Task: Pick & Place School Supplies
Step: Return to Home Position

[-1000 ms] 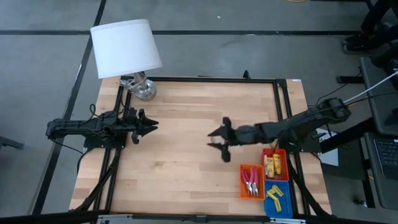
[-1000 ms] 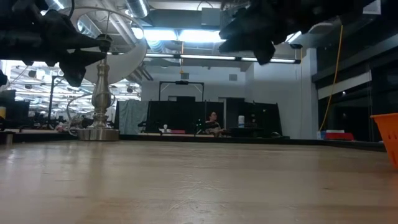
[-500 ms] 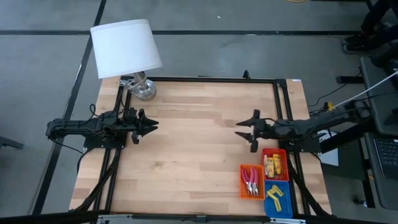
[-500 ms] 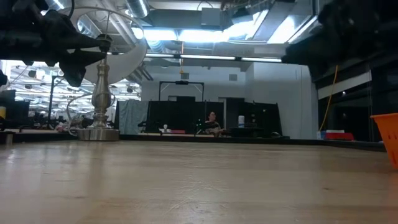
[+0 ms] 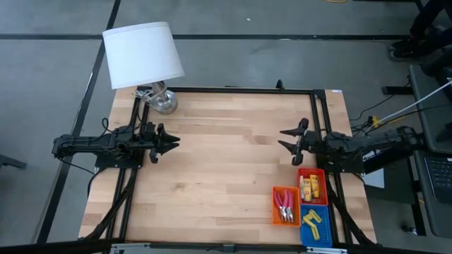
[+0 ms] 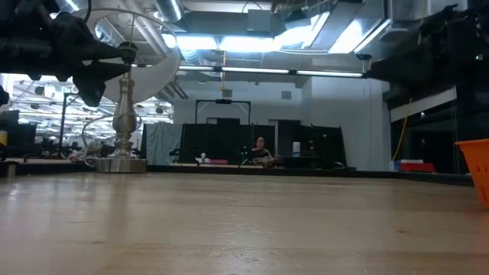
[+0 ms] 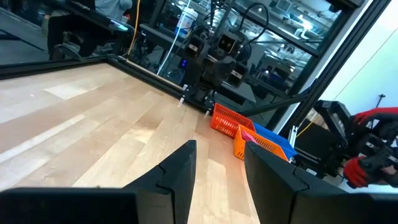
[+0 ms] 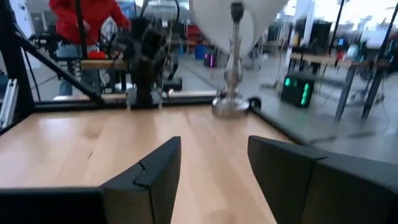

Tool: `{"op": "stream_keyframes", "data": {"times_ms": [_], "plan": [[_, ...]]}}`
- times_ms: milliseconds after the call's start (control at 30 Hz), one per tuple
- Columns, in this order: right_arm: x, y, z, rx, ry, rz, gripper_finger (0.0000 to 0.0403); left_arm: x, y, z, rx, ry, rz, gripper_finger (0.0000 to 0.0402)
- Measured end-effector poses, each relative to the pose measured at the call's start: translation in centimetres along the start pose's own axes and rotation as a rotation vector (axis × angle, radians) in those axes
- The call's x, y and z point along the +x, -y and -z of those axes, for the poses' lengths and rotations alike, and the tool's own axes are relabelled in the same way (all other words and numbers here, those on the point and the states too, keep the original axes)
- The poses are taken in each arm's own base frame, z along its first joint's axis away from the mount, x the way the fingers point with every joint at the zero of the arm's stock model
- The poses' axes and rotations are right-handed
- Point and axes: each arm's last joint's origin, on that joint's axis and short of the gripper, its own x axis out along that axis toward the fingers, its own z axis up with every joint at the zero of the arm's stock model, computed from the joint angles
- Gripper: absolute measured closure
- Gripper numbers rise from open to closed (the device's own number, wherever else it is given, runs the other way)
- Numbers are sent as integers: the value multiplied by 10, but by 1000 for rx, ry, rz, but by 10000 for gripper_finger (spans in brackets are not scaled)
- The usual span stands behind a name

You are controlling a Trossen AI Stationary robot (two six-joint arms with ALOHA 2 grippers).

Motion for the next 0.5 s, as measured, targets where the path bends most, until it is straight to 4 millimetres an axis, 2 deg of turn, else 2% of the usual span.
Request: {"op": "stream_keyframes", "data": {"times_ms": [167, 333, 400, 500], "plan": [[-8, 6, -3, -21, 28, -2, 213, 0, 0, 0, 0, 0, 0, 270], [-18, 6, 5, -13, -25, -158, 213, 0, 0, 0, 0, 0, 0, 270], [-22, 5, 1, 12, 27, -255, 213, 0, 0, 0, 0, -1, 0, 270], [-23, 4, 1, 54, 11, -296, 213, 0, 0, 0, 0, 0, -1, 270]]}}
